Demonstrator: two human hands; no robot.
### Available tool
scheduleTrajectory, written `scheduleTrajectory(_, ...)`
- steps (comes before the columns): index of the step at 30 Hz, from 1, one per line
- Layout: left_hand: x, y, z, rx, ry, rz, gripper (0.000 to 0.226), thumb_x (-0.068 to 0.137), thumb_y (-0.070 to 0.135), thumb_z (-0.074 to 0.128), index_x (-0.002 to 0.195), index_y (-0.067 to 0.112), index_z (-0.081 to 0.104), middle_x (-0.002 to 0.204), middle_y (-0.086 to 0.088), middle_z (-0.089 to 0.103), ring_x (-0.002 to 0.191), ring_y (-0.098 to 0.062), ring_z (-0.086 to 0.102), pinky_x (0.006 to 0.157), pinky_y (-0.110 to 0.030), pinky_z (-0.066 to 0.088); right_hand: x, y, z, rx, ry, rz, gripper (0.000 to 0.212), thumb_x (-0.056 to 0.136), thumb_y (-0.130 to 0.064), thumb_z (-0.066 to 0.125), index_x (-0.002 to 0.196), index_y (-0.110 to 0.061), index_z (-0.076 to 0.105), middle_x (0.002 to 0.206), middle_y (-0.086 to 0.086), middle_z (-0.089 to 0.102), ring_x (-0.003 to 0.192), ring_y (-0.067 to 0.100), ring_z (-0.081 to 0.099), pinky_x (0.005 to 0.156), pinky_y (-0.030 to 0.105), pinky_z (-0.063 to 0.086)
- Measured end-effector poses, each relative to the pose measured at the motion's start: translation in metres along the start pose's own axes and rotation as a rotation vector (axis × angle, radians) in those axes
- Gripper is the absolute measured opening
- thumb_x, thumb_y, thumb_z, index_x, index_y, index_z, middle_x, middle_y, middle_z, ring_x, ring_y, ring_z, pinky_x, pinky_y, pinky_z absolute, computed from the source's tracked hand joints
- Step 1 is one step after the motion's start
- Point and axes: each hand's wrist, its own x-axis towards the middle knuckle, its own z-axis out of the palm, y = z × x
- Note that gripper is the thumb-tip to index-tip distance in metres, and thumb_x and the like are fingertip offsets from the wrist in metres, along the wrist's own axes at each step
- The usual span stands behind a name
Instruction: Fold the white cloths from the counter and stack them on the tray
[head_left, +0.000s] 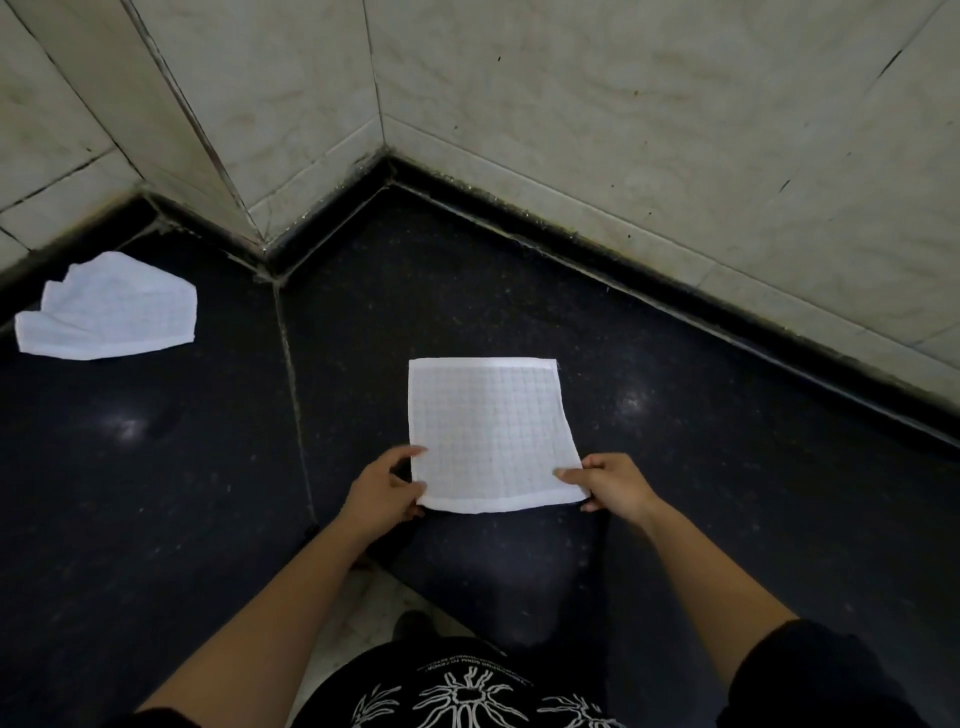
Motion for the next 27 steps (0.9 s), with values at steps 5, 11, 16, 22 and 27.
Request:
scheduleTrajectory(5, -0.01, 0.004, -0.014, -0.178, -0.257, -0.185, 0.016, 0.089, 0.017, 0.067, 0.102, 0.014, 0.076, 0.106, -0.01, 0.071, 0.081, -0.015, 0.065, 0.074, -0.024, 0.054, -0.005, 0.005, -0.014, 0.141, -0.048, 0.014, 0.048, 0.082, -0.014, 0.075, 0.121, -0.021, 0.049, 0.081, 0.016, 0.075, 0.066, 0.026, 0.073, 0.048, 0.024, 0.052)
scheduleTrajectory(11, 0.0, 0.023, -0.027, -0.443, -0.287, -0.19, 0.03, 0.089, 0.013, 0.052, 0.111, 0.006, 0.072, 0.11, -0.012, 0.068, 0.1, -0.024, 0.066, 0.082, -0.03, 0.052, 0.002, -0.009, -0.029, 0.368, -0.162, 0.061, 0.027, 0.089, -0.009, 0.057, 0.108, 0.005, 0.068, 0.103, 0.024, 0.072, 0.09, 0.029, 0.073, 0.072, 0.028, 0.06)
scheduleTrajectory(16, 0.014, 0.036, -0.034, -0.291, -0.227, -0.099, 0.028, 0.087, 0.001, 0.059, 0.11, 0.012, 0.072, 0.106, -0.009, 0.073, 0.099, -0.02, 0.07, 0.08, -0.027, 0.052, 0.02, -0.029, -0.034, 0.543, -0.23, 0.132, 0.036, 0.079, 0.004, 0.032, 0.101, 0.012, 0.06, 0.109, 0.026, 0.069, 0.102, 0.034, 0.069, 0.078, 0.034, 0.06)
scheduleTrajectory(22, 0.032, 0.038, -0.033, -0.176, -0.027, -0.058, 0.015, 0.083, 0.023, 0.074, 0.092, 0.011, 0.077, 0.084, -0.004, 0.07, 0.072, -0.012, 0.061, 0.069, -0.022, 0.051, 0.039, -0.044, -0.032, 0.065, -0.075, 0.046, 0.014, 0.088, -0.005, 0.057, 0.095, 0.001, 0.067, 0.085, 0.01, 0.077, 0.071, 0.018, 0.071, 0.063, 0.024, 0.051)
scheduleTrajectory(27, 0.043, 0.038, -0.023, -0.136, 0.016, -0.017, 0.016, 0.085, 0.017, 0.072, 0.099, 0.01, 0.073, 0.095, 0.002, 0.07, 0.083, -0.008, 0.063, 0.066, -0.017, 0.048, 0.053, -0.054, -0.026, -0.101, -0.018, -0.03, 0.015, 0.087, -0.006, 0.06, 0.073, -0.005, 0.065, 0.06, 0.006, 0.062, 0.051, 0.013, 0.049, 0.05, 0.022, 0.04)
